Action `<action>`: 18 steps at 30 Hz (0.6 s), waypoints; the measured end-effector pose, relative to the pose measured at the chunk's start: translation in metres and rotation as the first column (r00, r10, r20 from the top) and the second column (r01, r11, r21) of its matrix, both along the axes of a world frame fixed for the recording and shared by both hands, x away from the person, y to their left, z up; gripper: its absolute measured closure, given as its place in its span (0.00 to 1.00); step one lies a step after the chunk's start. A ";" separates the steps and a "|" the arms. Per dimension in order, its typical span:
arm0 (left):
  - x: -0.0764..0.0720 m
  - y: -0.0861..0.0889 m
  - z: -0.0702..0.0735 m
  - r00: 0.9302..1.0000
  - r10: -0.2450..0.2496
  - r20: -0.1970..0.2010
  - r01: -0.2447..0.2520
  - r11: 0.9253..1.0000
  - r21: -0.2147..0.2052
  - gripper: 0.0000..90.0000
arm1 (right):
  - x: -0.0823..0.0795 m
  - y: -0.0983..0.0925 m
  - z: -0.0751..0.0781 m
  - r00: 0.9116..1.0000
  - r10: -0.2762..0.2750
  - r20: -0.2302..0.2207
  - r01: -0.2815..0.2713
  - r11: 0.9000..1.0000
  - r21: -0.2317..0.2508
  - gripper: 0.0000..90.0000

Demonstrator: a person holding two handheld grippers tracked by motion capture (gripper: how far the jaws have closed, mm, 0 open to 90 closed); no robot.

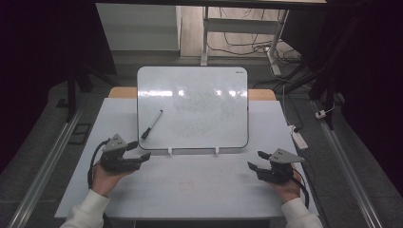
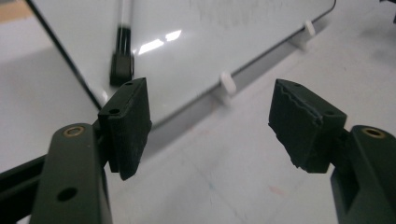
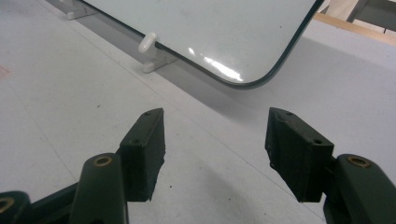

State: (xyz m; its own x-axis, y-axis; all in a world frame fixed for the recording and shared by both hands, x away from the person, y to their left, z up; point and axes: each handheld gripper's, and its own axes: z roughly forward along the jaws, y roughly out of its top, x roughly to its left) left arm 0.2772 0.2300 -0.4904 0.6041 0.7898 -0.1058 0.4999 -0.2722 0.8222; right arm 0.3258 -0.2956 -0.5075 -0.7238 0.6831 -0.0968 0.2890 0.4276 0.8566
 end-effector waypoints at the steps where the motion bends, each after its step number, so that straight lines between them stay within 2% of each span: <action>1: -0.004 0.002 -0.003 1.000 0.001 -0.002 -0.001 1.000 0.004 0.33 | 0.000 0.000 0.000 1.000 -0.001 -0.001 0.001 1.000 -0.001 0.42; 9: -0.026 0.010 -0.021 1.000 -0.007 -0.028 0.007 1.000 0.010 0.32 | 0.002 -0.004 -0.005 1.000 -0.006 -0.011 0.006 1.000 -0.020 0.42; 18: -0.026 0.009 -0.024 1.000 -0.010 -0.024 0.010 1.000 0.020 0.32 | 0.004 -0.008 -0.007 1.000 -0.010 -0.016 0.010 1.000 -0.017 0.42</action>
